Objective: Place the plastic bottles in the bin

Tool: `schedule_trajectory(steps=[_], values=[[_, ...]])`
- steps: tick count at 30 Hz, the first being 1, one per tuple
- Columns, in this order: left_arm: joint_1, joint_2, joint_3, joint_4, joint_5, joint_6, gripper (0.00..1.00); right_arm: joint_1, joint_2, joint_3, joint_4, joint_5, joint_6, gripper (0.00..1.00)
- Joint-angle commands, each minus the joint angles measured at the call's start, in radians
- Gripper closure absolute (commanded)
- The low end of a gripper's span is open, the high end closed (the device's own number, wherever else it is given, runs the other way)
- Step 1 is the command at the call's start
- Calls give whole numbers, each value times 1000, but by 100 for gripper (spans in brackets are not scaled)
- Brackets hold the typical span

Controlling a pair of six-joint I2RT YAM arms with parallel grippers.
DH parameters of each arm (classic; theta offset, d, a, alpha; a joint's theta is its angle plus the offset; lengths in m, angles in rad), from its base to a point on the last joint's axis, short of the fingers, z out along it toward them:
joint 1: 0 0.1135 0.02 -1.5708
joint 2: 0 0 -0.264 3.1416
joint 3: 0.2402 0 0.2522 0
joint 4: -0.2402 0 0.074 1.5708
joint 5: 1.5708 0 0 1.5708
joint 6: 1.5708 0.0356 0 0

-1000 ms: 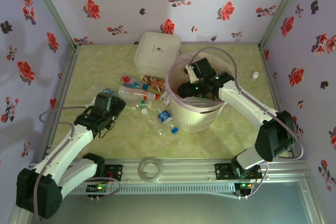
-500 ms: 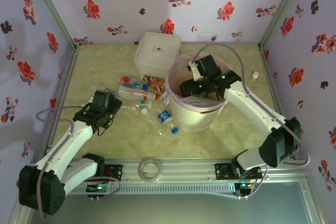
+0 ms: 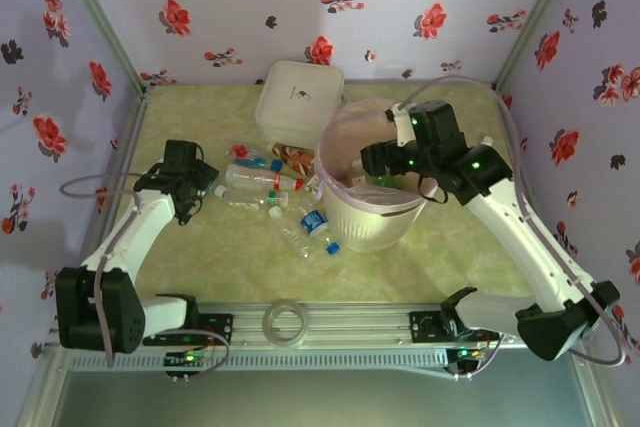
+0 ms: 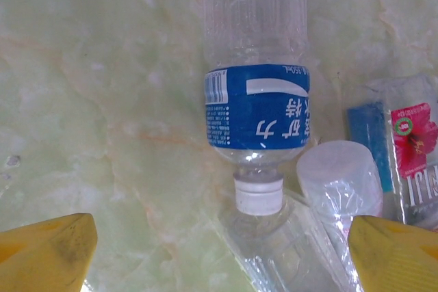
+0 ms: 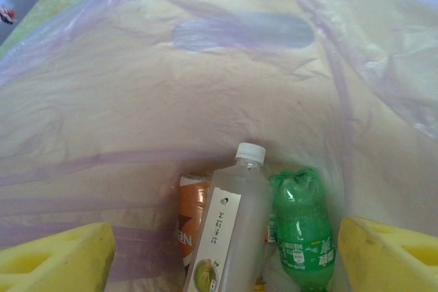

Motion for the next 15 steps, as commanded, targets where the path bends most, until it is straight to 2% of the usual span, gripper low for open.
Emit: schedule_trajectory(steps=[1, 6, 15], values=[[19, 60, 40, 56, 6, 28, 5, -13, -44, -18, 11, 27, 28, 14], [22, 165, 59, 136, 58, 23, 5, -18, -92, -7, -5, 13, 37, 12], [22, 277, 81, 195, 59, 46, 5, -20, -118, 25, -12, -22, 45, 12]])
